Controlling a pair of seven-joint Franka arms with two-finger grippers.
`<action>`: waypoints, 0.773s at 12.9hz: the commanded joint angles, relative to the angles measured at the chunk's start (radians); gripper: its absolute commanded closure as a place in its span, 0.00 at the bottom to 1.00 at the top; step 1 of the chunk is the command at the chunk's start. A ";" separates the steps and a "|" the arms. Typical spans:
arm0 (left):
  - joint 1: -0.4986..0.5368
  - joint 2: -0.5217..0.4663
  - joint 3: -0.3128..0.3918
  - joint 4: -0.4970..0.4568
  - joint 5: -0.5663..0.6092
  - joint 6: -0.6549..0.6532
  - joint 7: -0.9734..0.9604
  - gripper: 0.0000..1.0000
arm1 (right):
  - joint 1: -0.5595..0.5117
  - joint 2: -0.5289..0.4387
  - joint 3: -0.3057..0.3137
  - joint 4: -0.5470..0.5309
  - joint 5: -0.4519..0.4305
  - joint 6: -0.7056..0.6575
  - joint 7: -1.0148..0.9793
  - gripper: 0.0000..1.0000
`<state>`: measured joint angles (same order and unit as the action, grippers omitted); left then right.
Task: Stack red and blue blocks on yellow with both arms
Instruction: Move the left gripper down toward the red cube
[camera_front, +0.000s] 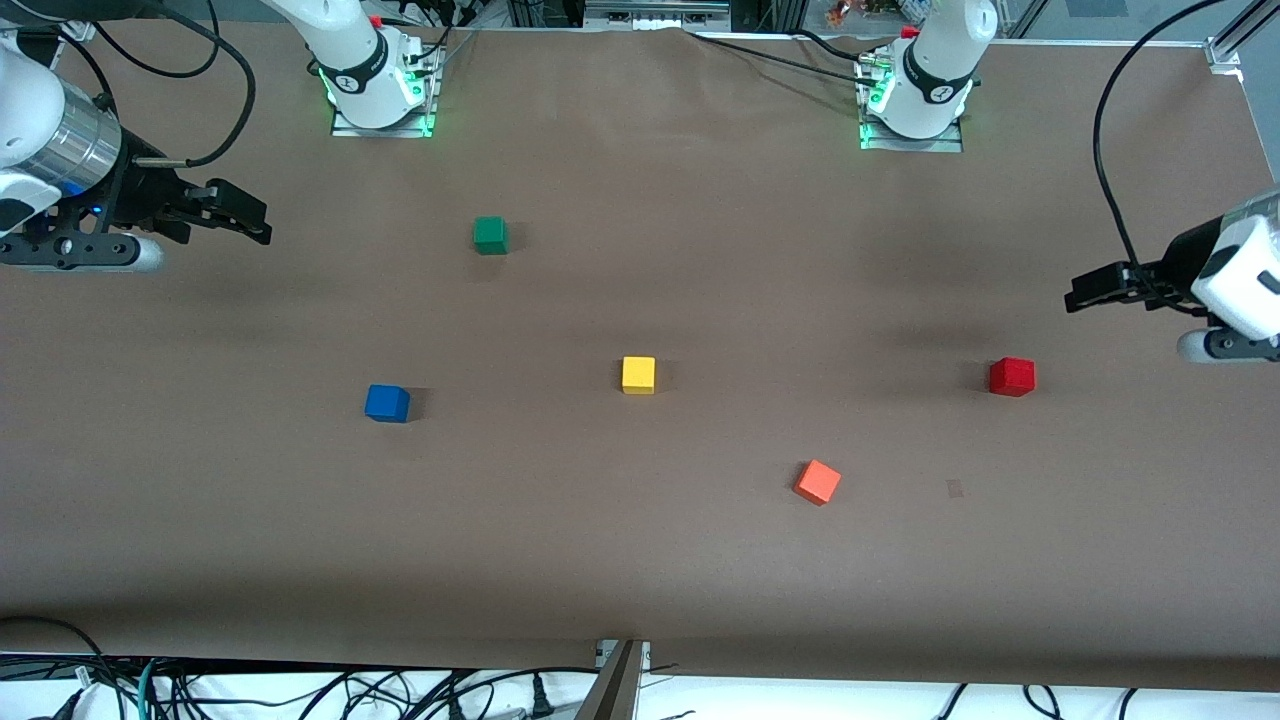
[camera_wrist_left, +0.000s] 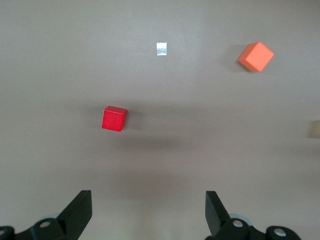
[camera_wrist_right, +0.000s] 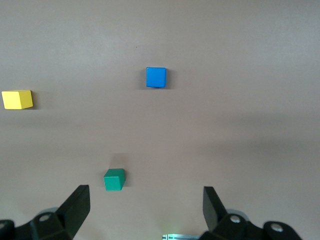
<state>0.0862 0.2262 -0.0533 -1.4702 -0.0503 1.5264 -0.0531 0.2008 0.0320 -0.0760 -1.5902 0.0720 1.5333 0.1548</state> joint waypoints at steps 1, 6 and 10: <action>0.015 0.085 -0.005 0.033 0.032 0.023 0.006 0.00 | -0.003 0.008 0.005 0.021 -0.008 -0.004 -0.001 0.00; 0.039 0.212 -0.007 0.014 0.106 0.128 0.012 0.00 | -0.003 0.006 0.005 0.021 -0.008 -0.004 -0.001 0.00; 0.092 0.284 -0.007 -0.039 0.104 0.259 0.087 0.00 | -0.003 0.008 0.005 0.021 -0.006 -0.004 -0.001 0.00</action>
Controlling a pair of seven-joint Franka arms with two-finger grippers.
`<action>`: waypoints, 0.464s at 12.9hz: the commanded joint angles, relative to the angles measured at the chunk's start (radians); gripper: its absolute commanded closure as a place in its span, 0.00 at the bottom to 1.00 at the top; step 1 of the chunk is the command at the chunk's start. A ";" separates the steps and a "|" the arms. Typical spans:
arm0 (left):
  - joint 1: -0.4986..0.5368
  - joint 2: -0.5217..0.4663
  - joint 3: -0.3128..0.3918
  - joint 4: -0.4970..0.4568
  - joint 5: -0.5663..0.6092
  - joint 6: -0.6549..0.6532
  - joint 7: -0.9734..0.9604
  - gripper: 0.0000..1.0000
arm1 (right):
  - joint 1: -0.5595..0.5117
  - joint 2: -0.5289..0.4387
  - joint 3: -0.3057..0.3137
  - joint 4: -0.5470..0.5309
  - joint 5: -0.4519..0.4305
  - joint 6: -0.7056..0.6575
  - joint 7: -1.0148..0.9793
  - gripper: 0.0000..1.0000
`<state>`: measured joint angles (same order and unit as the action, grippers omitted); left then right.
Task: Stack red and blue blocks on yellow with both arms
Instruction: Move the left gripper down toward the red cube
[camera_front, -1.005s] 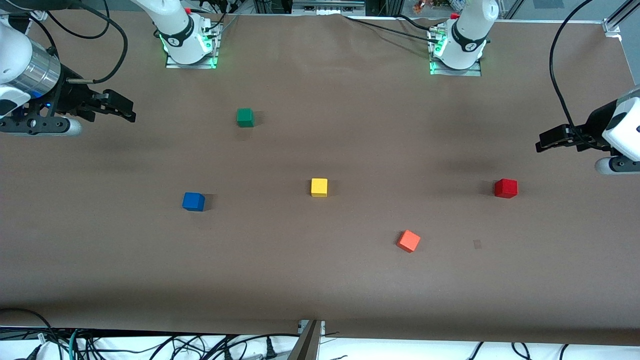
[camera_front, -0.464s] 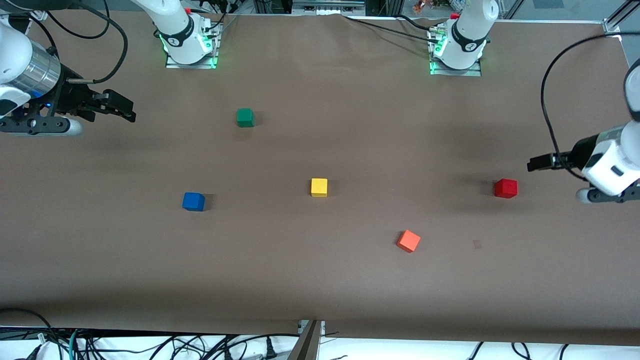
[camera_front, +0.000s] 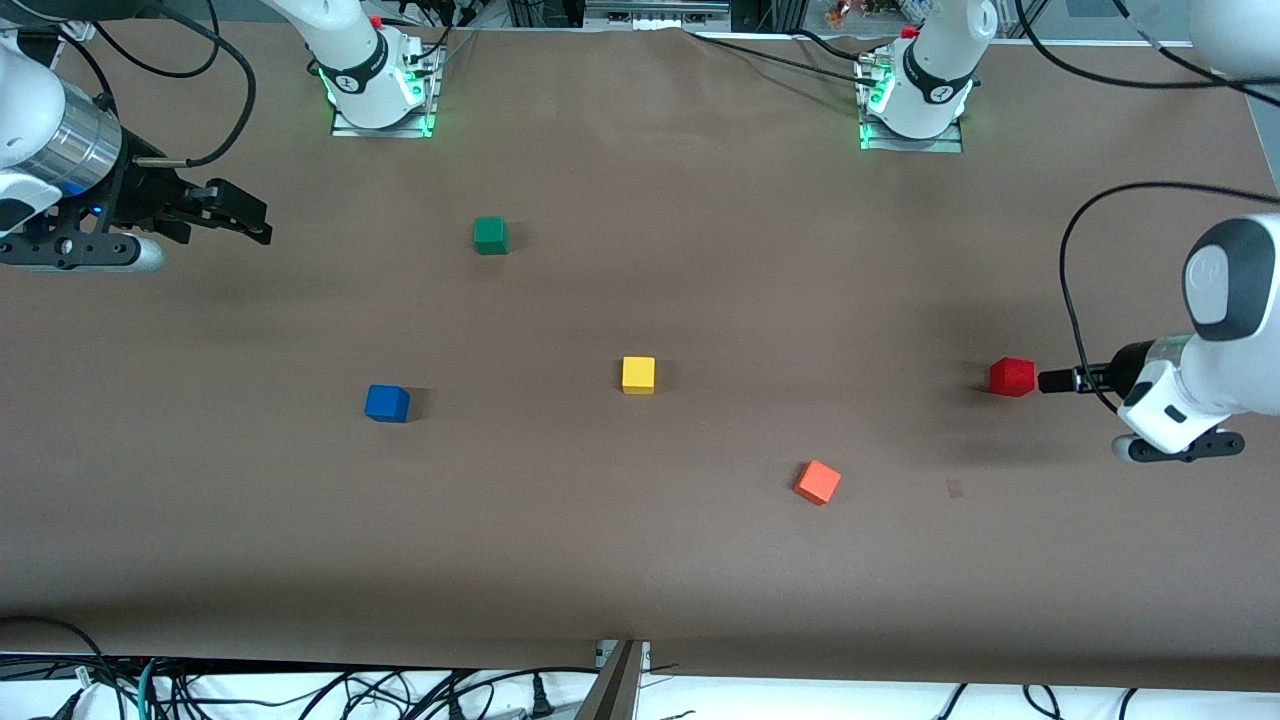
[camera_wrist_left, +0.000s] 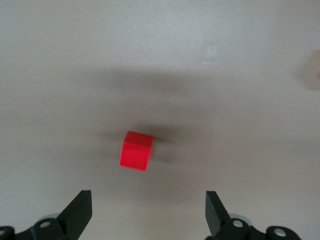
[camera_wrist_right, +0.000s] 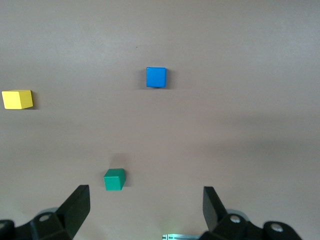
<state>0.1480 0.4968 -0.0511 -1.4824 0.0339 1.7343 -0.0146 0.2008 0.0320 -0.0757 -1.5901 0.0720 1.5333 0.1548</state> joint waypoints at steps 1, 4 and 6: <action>0.053 0.031 -0.010 -0.048 0.020 0.092 0.067 0.00 | -0.003 0.008 0.005 0.021 -0.008 -0.004 -0.001 0.00; 0.088 0.061 -0.010 -0.107 0.017 0.210 0.125 0.00 | -0.003 0.006 0.005 0.021 -0.008 -0.004 -0.001 0.00; 0.087 0.081 -0.010 -0.140 0.015 0.275 0.125 0.00 | -0.003 0.006 0.005 0.021 -0.006 -0.004 -0.001 0.00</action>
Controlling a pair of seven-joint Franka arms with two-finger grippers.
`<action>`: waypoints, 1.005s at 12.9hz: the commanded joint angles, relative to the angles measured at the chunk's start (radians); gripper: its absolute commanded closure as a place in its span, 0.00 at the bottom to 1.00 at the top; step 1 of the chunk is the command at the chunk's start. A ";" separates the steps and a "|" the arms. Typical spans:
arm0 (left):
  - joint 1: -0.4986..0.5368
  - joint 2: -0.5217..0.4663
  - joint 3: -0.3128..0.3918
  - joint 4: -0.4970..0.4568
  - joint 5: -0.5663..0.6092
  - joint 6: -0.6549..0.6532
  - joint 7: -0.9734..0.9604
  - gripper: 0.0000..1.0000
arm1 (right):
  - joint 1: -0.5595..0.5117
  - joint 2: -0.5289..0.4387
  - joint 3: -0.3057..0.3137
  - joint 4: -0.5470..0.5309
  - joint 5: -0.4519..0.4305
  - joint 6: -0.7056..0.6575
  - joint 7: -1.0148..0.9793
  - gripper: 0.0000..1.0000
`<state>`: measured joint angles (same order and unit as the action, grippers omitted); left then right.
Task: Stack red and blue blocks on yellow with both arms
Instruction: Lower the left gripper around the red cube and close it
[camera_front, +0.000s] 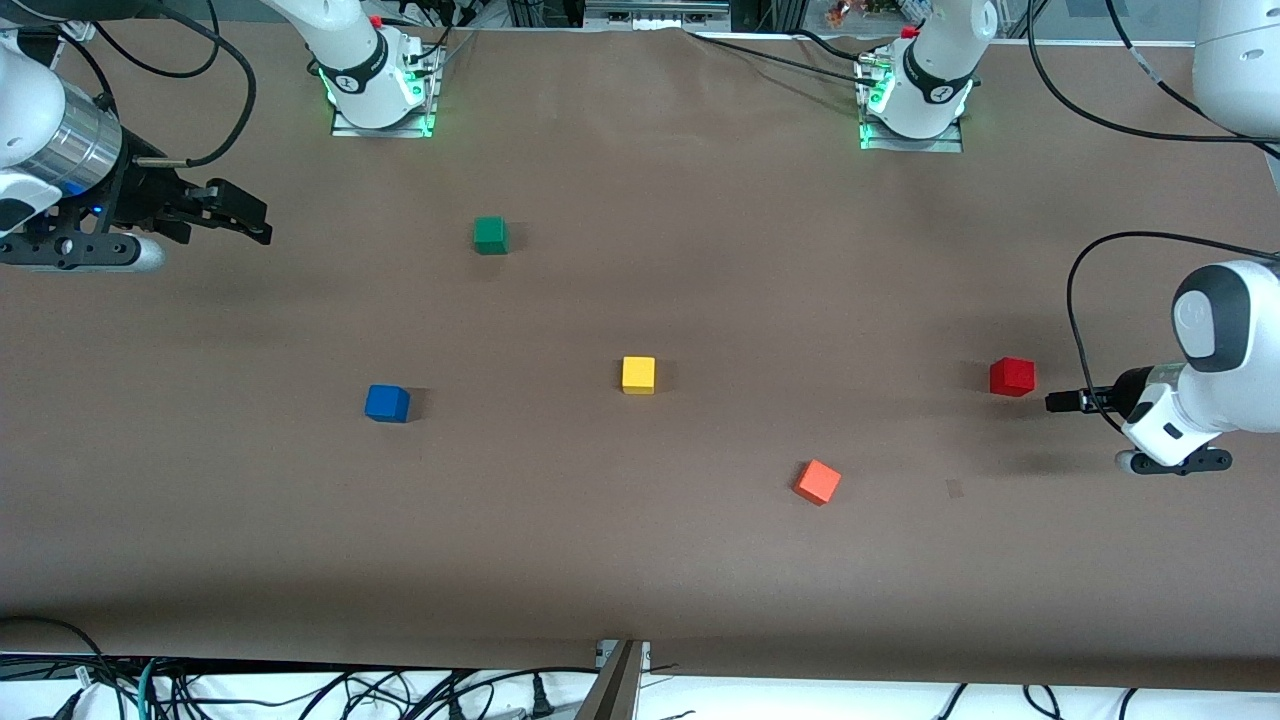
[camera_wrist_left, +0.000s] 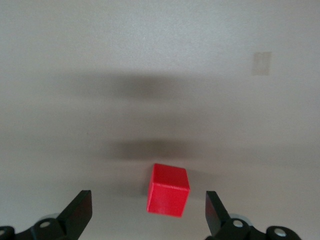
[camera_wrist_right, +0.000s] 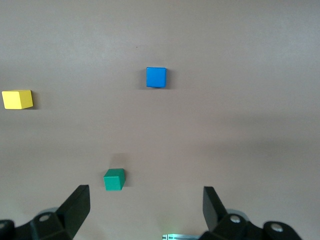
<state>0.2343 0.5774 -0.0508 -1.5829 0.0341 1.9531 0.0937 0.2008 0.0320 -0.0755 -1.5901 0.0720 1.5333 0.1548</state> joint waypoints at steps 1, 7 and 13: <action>0.002 0.012 -0.012 -0.077 0.012 0.104 0.017 0.00 | -0.003 0.006 0.005 0.021 -0.006 -0.004 -0.001 0.00; -0.012 0.001 -0.023 -0.202 0.015 0.214 0.021 0.00 | -0.003 0.008 0.005 0.021 -0.006 -0.004 -0.001 0.00; -0.007 -0.076 -0.026 -0.307 0.018 0.211 0.135 0.00 | -0.003 0.006 0.005 0.021 -0.008 -0.004 -0.001 0.00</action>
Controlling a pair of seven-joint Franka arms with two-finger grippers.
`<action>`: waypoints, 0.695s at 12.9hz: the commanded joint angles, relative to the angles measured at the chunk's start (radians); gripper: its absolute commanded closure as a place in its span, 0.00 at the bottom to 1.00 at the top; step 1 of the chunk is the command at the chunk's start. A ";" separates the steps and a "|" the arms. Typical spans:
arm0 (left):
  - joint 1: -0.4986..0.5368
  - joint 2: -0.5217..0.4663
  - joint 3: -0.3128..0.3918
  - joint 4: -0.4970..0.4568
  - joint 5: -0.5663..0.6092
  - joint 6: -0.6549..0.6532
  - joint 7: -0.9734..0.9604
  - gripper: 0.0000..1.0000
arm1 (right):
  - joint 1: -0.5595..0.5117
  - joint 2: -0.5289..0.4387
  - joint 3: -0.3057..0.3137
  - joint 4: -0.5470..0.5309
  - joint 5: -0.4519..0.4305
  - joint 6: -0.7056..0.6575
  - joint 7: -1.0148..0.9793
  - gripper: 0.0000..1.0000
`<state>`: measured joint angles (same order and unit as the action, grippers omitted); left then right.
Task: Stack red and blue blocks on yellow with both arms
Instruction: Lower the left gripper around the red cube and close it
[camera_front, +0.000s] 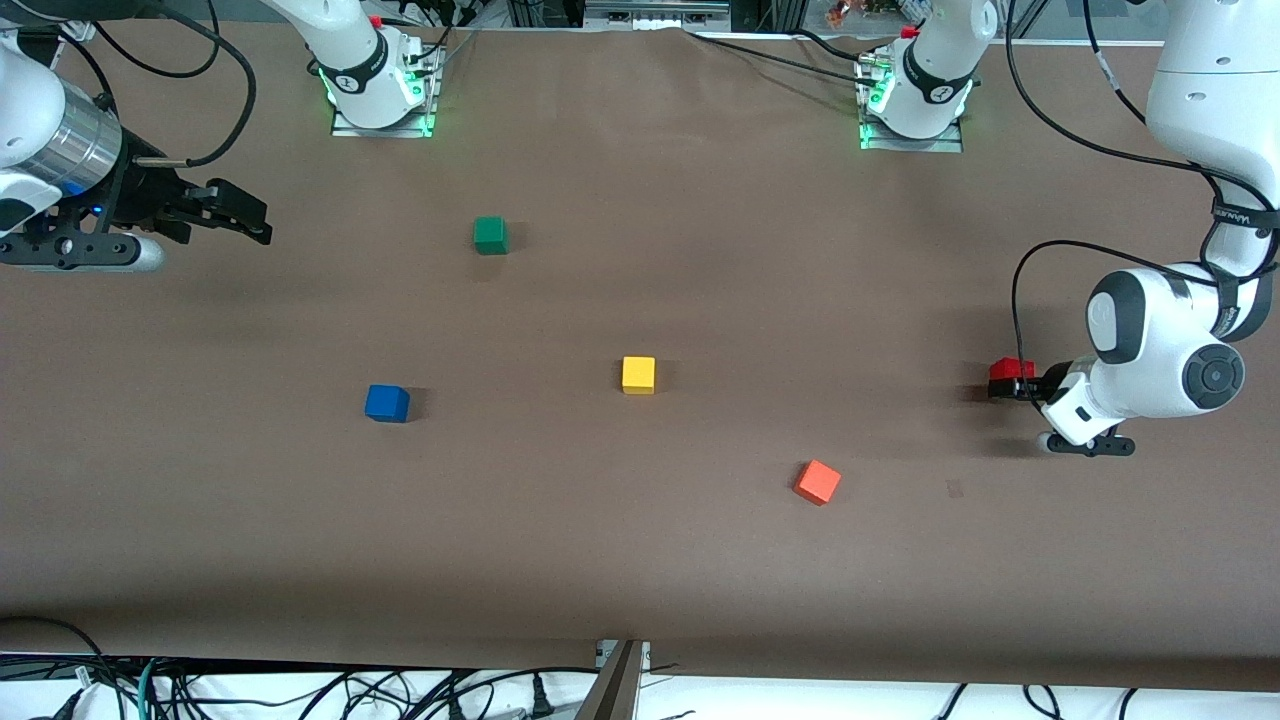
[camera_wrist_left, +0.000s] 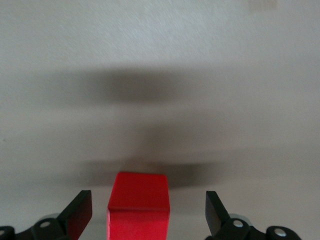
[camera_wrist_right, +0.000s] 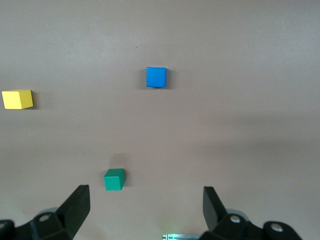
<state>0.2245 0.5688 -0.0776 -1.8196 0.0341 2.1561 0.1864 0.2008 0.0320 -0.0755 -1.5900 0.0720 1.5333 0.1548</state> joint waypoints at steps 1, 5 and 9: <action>0.006 -0.073 0.001 -0.081 0.018 0.008 0.044 0.00 | -0.003 0.006 0.005 0.021 -0.008 -0.004 -0.001 0.00; 0.009 -0.115 0.002 -0.141 0.021 0.019 0.062 0.00 | -0.003 0.006 0.005 0.021 -0.008 -0.004 -0.001 0.00; 0.036 -0.116 0.002 -0.179 0.021 0.086 0.125 0.00 | -0.003 0.006 0.005 0.021 -0.008 -0.004 -0.001 0.00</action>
<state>0.2459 0.4878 -0.0692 -1.9465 0.0341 2.2058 0.2794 0.2008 0.0320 -0.0755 -1.5900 0.0720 1.5334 0.1548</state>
